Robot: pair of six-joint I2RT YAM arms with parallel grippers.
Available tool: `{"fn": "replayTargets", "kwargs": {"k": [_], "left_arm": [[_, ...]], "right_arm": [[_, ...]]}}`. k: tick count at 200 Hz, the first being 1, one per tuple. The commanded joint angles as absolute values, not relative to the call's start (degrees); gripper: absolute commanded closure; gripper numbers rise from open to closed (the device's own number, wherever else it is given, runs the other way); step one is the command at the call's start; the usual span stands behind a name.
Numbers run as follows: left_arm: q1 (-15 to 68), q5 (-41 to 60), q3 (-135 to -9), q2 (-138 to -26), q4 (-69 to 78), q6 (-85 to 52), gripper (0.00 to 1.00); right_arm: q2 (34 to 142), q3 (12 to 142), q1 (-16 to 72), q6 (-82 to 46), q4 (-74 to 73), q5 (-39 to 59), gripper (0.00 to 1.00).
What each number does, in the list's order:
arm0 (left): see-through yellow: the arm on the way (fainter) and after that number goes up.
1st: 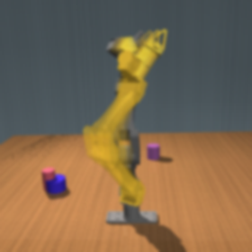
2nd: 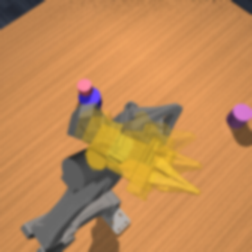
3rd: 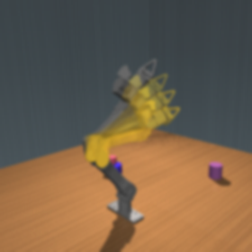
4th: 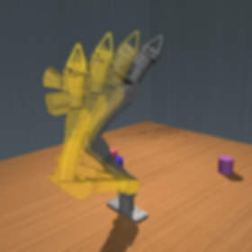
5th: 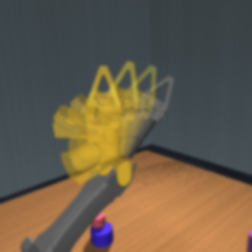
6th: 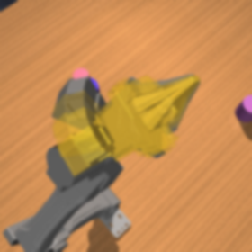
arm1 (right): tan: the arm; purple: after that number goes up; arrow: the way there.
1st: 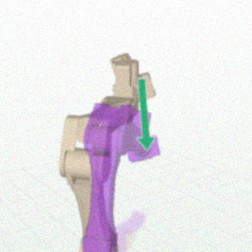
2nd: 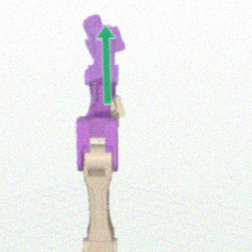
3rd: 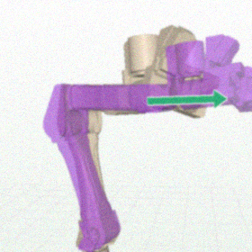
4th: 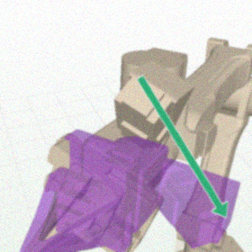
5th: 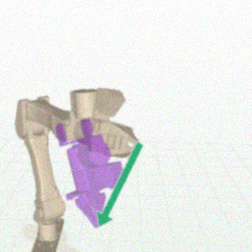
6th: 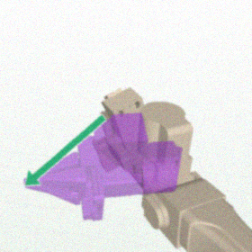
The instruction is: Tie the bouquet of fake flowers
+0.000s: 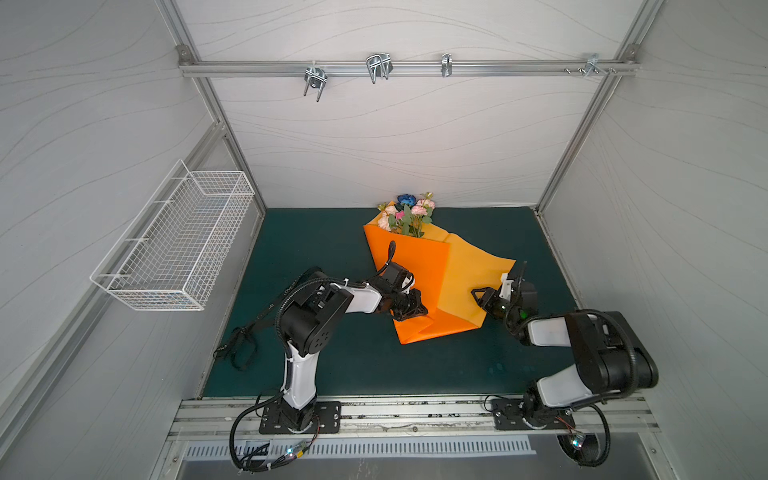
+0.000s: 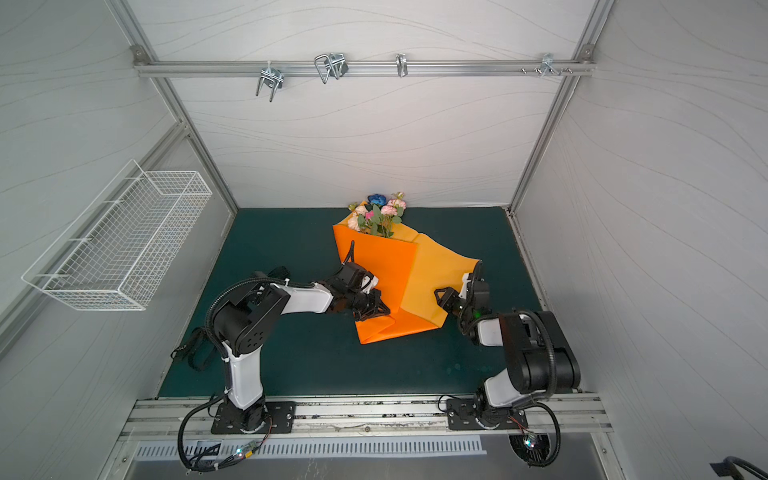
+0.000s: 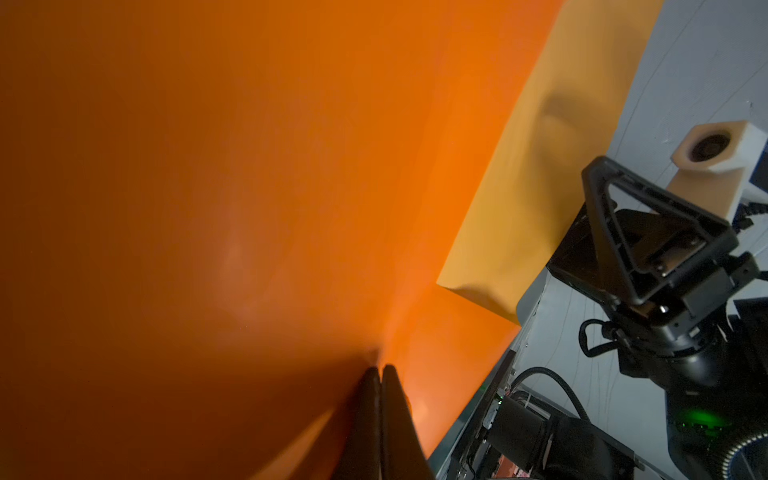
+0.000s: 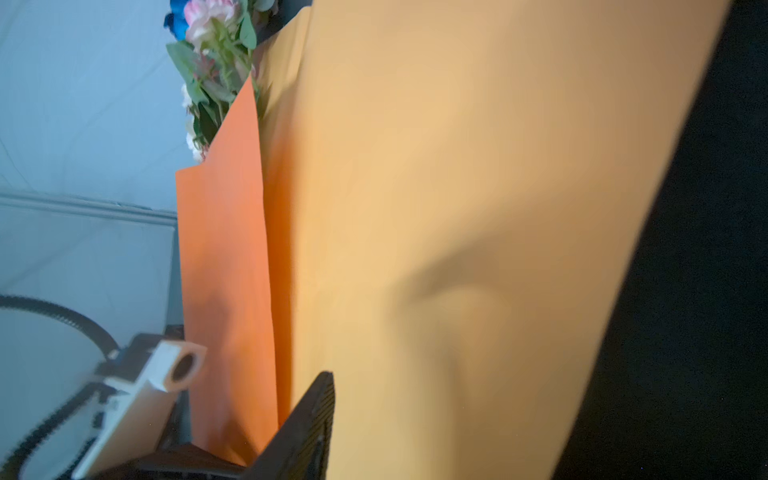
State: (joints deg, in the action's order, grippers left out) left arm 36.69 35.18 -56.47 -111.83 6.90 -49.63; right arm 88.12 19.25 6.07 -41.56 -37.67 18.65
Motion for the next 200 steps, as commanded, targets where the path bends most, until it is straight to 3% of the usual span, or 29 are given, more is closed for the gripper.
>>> {"fn": "replayTargets", "kwargs": {"k": [1, 30, 65, 117, 160, 200], "left_arm": [[37.22, 35.54, -58.46, -113.54, 6.55, -48.76, 1.00], [37.44, 35.20, -58.62, -113.82, 5.95, -48.44, 1.00], [37.64, 34.91, -58.63, -114.32, 6.06, -48.56, 1.00], [38.41, 35.00, -58.45, -115.13, 6.46, -48.26, 1.00], [38.81, 35.35, -57.92, -115.01, 7.21, -48.44, 1.00], [39.20, 35.21, -57.06, -111.27, 7.59, -49.04, 1.00]], "right_arm": [[90.34, 21.36, 5.19, -40.87, -39.07, 23.12, 0.72], [87.85, 24.06, 5.59, -37.84, -35.16, 24.84, 0.93], [79.00, 29.51, 10.69, -30.78, -20.88, 20.85, 1.00], [73.77, 37.38, 17.38, -27.31, -9.76, 16.33, 1.00], [78.93, 44.83, 23.04, -26.78, -6.55, 15.15, 1.00], [82.90, 51.85, 25.71, -27.48, 5.88, 4.29, 1.00]]}}
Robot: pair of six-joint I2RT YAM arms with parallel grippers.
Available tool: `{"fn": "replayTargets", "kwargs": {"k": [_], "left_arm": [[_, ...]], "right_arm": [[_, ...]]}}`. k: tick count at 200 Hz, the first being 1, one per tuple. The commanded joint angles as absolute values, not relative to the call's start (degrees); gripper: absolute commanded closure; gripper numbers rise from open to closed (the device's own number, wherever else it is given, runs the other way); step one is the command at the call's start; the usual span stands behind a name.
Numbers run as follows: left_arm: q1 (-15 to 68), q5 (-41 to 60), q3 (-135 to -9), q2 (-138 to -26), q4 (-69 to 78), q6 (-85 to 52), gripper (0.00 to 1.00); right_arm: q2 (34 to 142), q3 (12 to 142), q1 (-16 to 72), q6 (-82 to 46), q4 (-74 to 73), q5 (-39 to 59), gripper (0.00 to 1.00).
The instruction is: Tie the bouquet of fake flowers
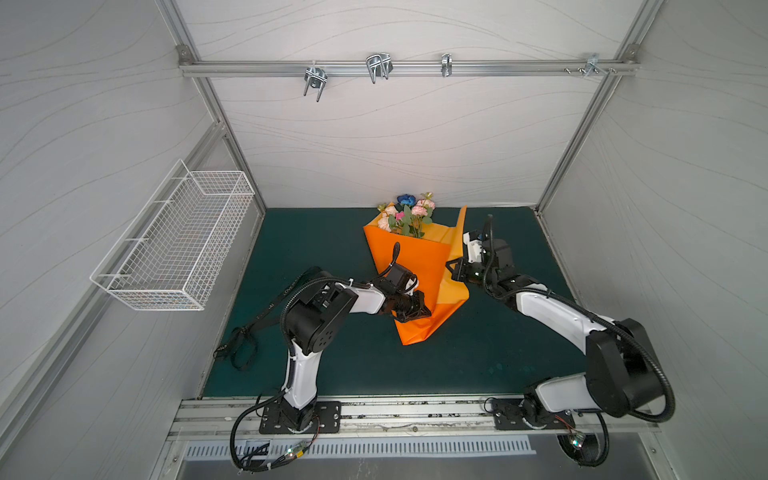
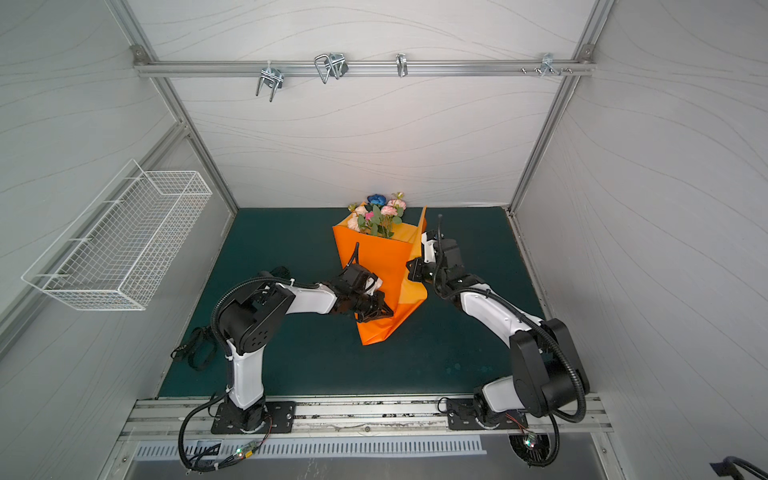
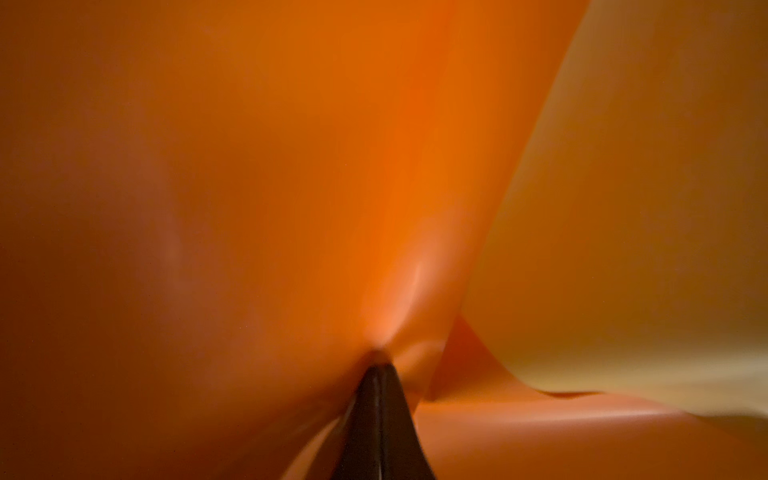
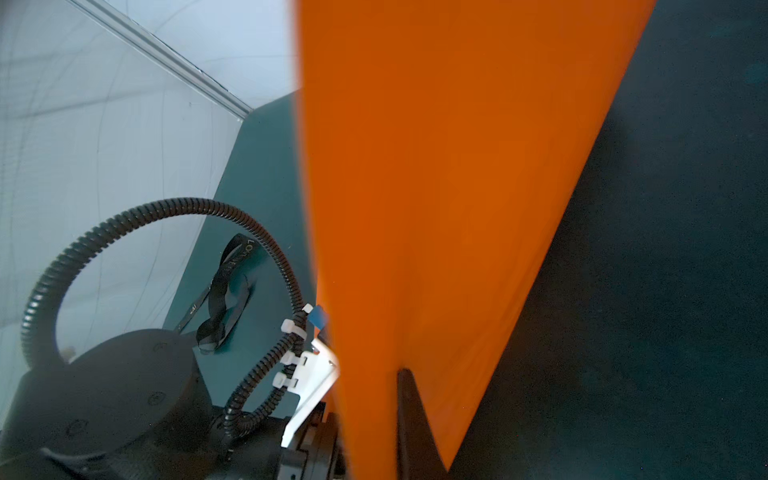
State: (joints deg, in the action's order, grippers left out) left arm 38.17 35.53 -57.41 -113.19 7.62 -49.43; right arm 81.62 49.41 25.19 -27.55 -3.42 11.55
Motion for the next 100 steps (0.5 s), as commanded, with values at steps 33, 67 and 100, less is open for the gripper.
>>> {"fn": "replayTargets", "kwargs": {"k": [33, 67, 100], "left_arm": [[39.87, 35.05, -56.95, -109.42, 6.95, -48.87, 1.00], [41.32, 35.84, -57.91, -109.31, 5.57, -47.80, 1.00], [41.62, 36.69, -57.23, -110.03, 4.66, -46.96, 1.00]], "right_arm": [[81.74, 50.03, 25.66, -28.75, 8.65, -0.40, 0.96], [81.43, 49.44, 25.45, -28.31, 9.41, -1.96, 0.89], [82.85, 49.09, 23.82, -27.56, 8.76, -1.29, 0.87]]}}
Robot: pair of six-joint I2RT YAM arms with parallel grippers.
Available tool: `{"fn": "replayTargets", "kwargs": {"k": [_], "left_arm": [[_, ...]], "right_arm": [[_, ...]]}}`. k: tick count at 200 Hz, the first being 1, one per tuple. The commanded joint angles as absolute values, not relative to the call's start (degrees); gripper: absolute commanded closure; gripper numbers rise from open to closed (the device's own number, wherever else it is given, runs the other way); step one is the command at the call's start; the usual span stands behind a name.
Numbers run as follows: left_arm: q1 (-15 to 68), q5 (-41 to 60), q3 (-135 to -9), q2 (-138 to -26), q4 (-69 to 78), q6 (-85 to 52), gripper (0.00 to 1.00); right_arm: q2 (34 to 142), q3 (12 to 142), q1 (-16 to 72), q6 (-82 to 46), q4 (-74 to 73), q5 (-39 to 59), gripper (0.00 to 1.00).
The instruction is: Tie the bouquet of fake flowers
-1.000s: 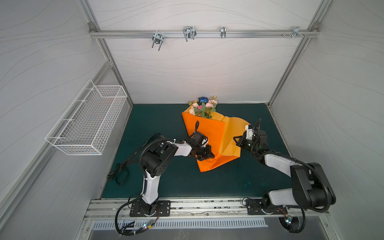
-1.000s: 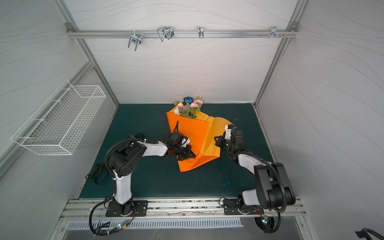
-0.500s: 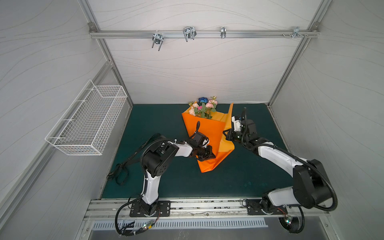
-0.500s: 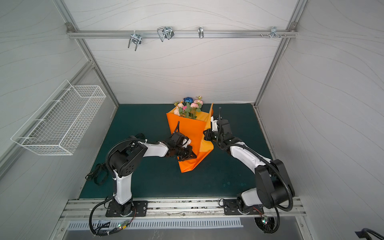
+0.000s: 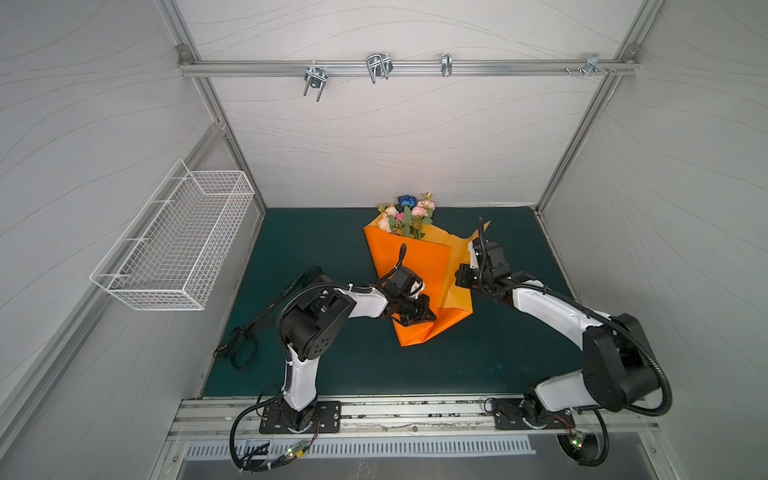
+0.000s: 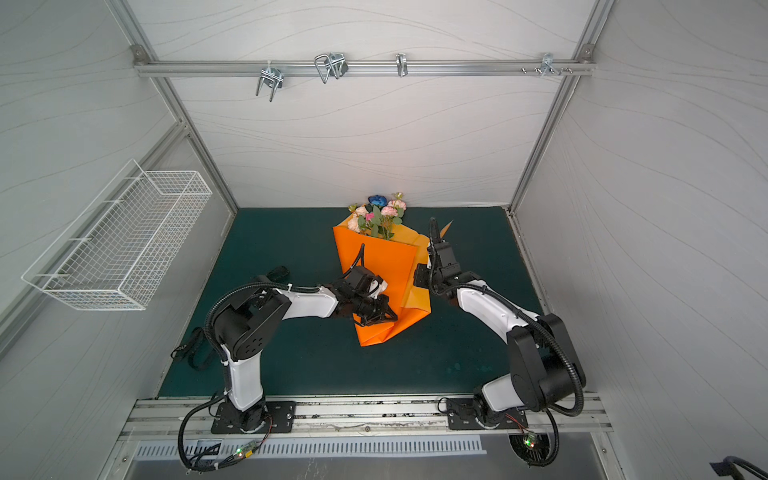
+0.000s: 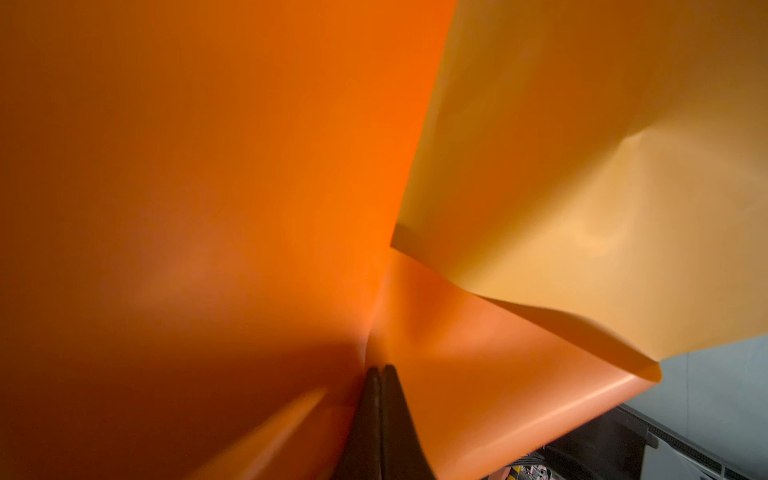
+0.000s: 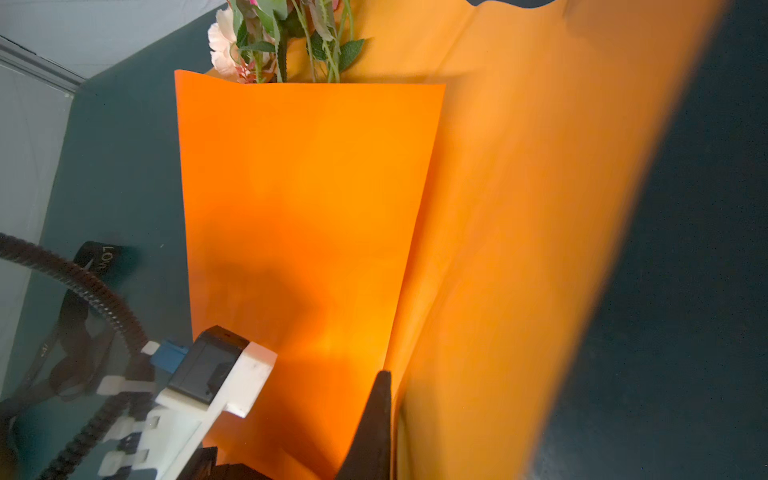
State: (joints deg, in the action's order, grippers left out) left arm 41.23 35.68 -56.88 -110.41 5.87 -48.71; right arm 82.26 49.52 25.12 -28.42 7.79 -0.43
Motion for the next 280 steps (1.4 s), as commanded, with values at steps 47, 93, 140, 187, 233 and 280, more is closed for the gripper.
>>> {"fn": "replayTargets", "kwargs": {"k": [47, 93, 140, 187, 233, 280], "left_arm": [[41.53, 36.11, -58.08, -112.36, 2.77, -45.22, 1.00], [41.51, 36.21, -58.52, -115.69, 3.22, -44.77, 1.00], [41.22, 36.84, -58.18, -112.77, 3.01, -46.88, 1.00], [36.10, 35.84, -56.75, -102.07, -3.75, -49.92, 1.00], [31.03, 33.43, -54.44, -91.20, -11.79, -48.43, 0.98], [23.30, 15.12, -51.95, -83.07, -19.39, -45.04, 0.93]], "right_arm": [[83.72, 48.05, 21.24, -26.68, 7.39, 1.18, 0.90], [84.06, 53.31, 24.14, -23.68, 10.25, 3.17, 1.00], [88.82, 60.86, 30.94, -20.57, 12.74, 2.32, 1.00], [92.08, 65.33, 33.77, -16.77, 15.62, 0.92, 1.00], [96.47, 69.55, 36.26, -12.98, 17.92, 1.64, 1.00], [102.44, 75.59, 41.74, -7.06, 20.72, -1.29, 1.00]]}}
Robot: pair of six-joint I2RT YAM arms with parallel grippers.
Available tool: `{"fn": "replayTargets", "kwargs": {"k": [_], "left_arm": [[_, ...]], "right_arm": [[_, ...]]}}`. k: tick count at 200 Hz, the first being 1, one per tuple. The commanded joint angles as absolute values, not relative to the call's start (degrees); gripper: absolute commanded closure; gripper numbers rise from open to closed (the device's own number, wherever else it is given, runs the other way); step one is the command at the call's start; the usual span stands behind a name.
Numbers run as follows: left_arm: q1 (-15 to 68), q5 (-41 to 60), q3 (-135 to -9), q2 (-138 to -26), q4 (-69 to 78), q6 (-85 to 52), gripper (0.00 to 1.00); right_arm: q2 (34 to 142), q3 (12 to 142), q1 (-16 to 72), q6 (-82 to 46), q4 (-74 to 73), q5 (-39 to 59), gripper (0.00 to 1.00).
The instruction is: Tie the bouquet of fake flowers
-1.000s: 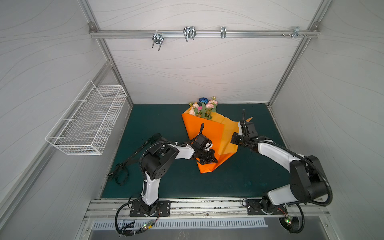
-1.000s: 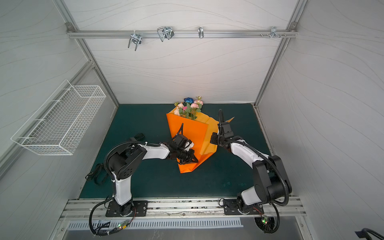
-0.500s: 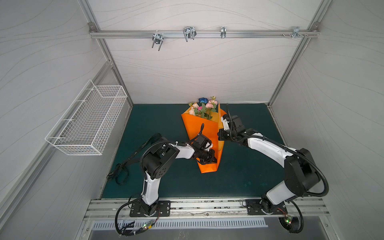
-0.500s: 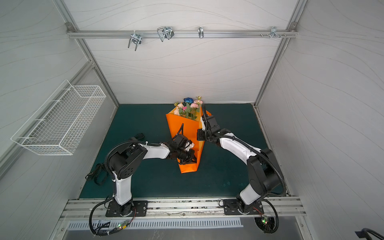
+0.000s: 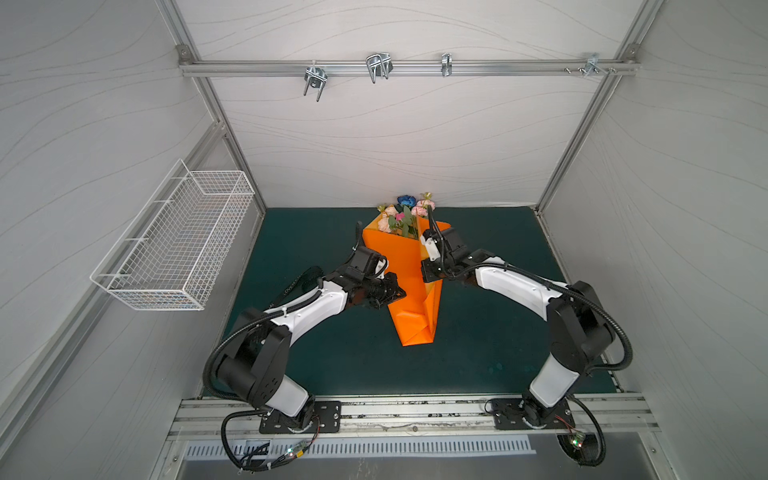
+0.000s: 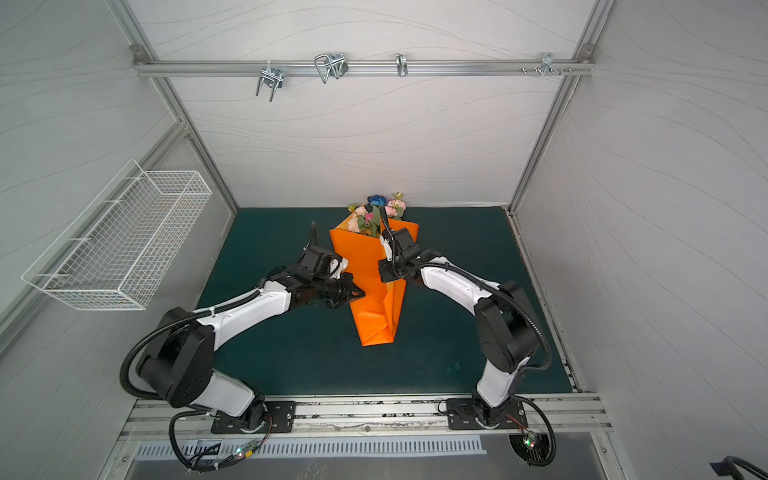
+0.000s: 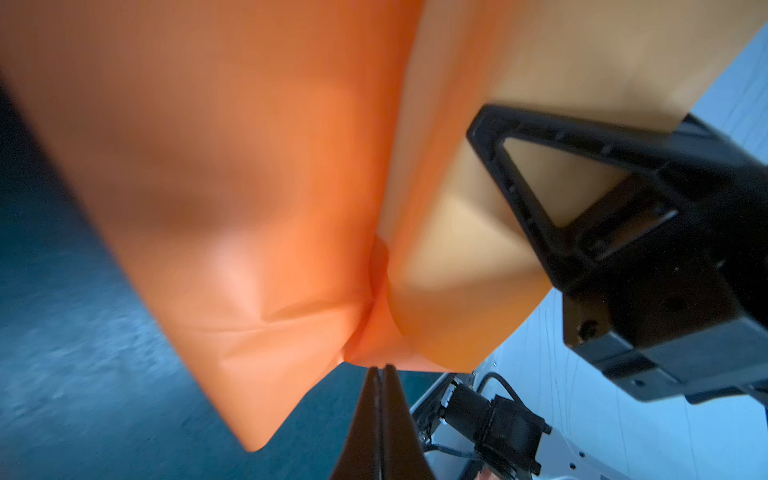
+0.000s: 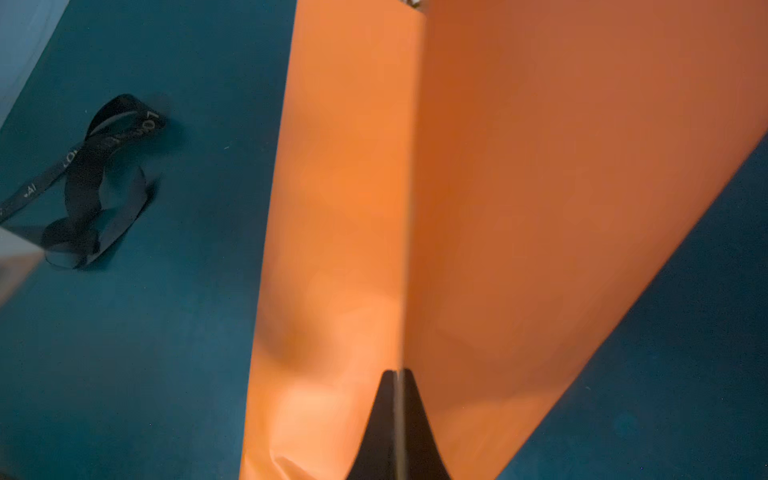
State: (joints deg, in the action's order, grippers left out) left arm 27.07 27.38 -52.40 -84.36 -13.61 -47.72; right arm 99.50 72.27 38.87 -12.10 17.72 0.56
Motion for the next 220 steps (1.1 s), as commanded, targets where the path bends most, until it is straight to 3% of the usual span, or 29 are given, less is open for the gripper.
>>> {"fn": "replayTargets", "kwargs": {"k": [1, 16, 50, 96, 134, 181, 220], "left_arm": [[23.12, 14.77, -51.95, -83.15, -19.45, -45.02, 0.93], [20.01, 14.15, -51.06, -85.33, -17.51, -44.90, 0.94], [14.23, 24.41, -48.13, -88.62, -2.63, -51.58, 0.92], [10.39, 23.90, -53.89, -87.17, -0.90, -53.22, 0.57], [9.54, 20.25, -61.04, -86.80, -5.19, -51.05, 0.37], [9.33, 20.05, -71.12, -93.29, -10.70, -48.20, 0.33], [9.40, 22.64, -75.18, -97.84, -10.56, -46.71, 0.38]], "right_arm": [[102.59, 75.76, 41.87, -6.92, 20.82, -1.39, 1.00], [104.81, 78.30, 43.88, -5.02, 21.76, -2.41, 1.00], [109.52, 81.93, 47.56, -0.88, 23.07, -5.48, 1.00], [112.70, 81.95, 50.12, 1.15, 21.21, -10.53, 0.98], [114.43, 82.81, 50.98, 1.05, 20.99, -12.85, 0.98], [115.05, 83.21, 51.23, 0.35, 20.61, -13.36, 0.98], [115.57, 83.82, 51.25, 0.26, 20.70, -13.21, 0.98]]}}
